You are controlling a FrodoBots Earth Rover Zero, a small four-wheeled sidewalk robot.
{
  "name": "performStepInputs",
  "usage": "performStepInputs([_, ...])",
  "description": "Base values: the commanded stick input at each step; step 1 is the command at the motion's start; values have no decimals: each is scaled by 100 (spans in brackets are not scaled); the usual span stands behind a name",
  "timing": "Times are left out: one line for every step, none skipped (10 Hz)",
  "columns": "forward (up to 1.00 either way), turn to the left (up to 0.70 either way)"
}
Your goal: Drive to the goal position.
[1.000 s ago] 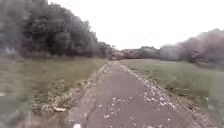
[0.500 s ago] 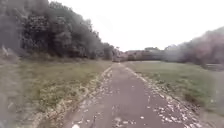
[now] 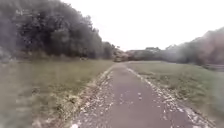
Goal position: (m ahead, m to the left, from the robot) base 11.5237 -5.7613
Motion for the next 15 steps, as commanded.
performStepInputs([100,-3])
performStepInputs([100,-11])
performStepInputs([100,-24])
performStepInputs([100,-34])
performStepInputs([100,-31])
performStepInputs([100,-27])
performStepInputs([100,-24])
performStepInputs([100,-20])
performStepInputs([100,-16])
performStepInputs([100,-13])
performStepInputs([100,-9])
performStepInputs([100,-6])
performStepInputs([100,-2])
performStepInputs([100,0])
performStepInputs([100,0])
